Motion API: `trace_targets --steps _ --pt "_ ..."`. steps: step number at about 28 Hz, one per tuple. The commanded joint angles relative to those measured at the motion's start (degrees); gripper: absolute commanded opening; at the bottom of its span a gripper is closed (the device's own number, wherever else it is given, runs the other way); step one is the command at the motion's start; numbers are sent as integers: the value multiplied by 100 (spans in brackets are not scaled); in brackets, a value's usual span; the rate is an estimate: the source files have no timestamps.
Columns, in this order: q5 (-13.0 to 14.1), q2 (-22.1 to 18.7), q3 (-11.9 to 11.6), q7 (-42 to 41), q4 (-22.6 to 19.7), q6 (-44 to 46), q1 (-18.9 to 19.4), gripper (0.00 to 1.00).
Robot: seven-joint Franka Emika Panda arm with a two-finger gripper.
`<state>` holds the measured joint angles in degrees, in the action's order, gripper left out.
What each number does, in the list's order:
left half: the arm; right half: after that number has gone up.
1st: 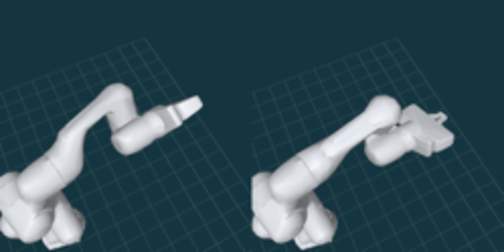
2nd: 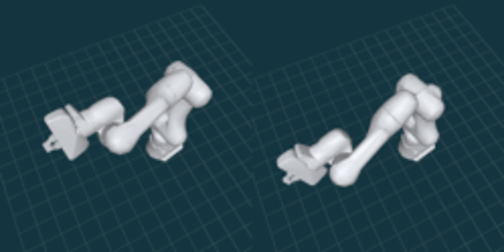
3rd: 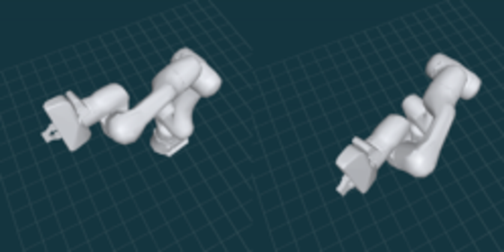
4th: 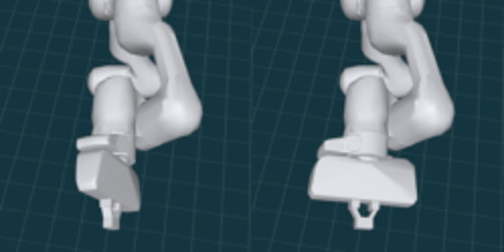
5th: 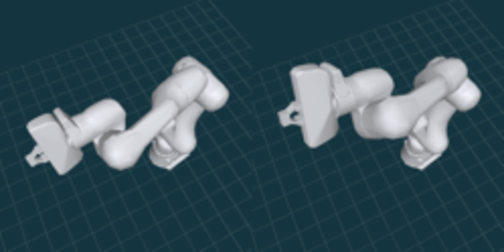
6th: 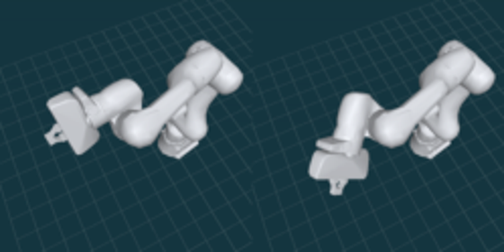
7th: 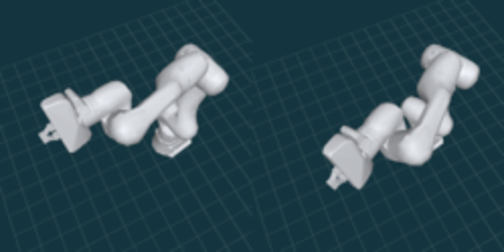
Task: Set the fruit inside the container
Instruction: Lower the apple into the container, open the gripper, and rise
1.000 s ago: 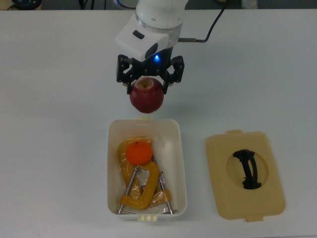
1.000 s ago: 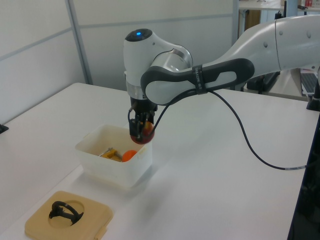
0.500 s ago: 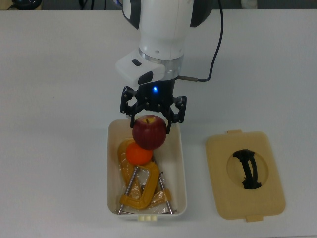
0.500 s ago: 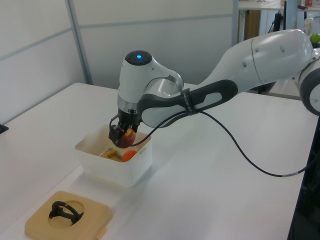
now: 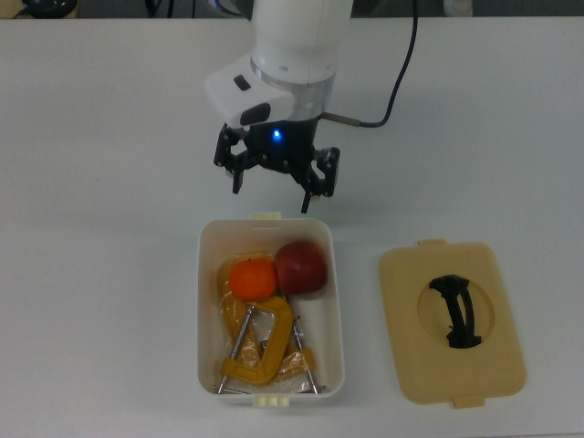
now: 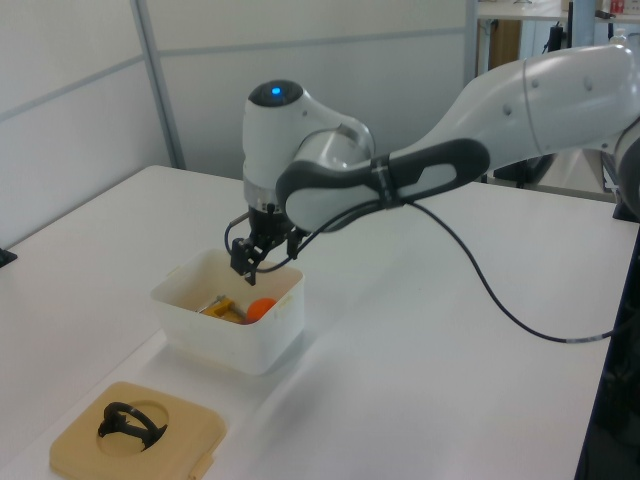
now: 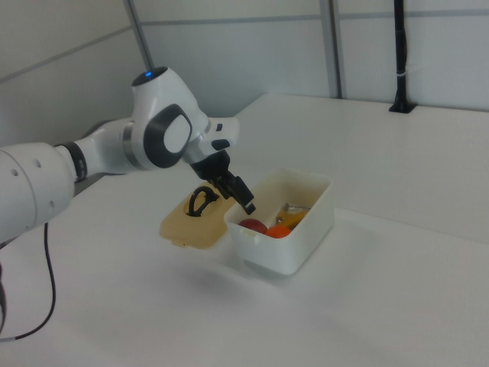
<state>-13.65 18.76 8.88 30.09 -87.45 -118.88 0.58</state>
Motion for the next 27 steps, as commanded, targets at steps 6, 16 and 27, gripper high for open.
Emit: trace_targets --steps 6,16,27 --pt "1065 -926 -211 -1330 -263 1876 47 100" --pt "1242 -1665 -537 -1946 -844 2167 171 100" --pt "1207 -1683 -607 -1964 -756 2281 144 100"
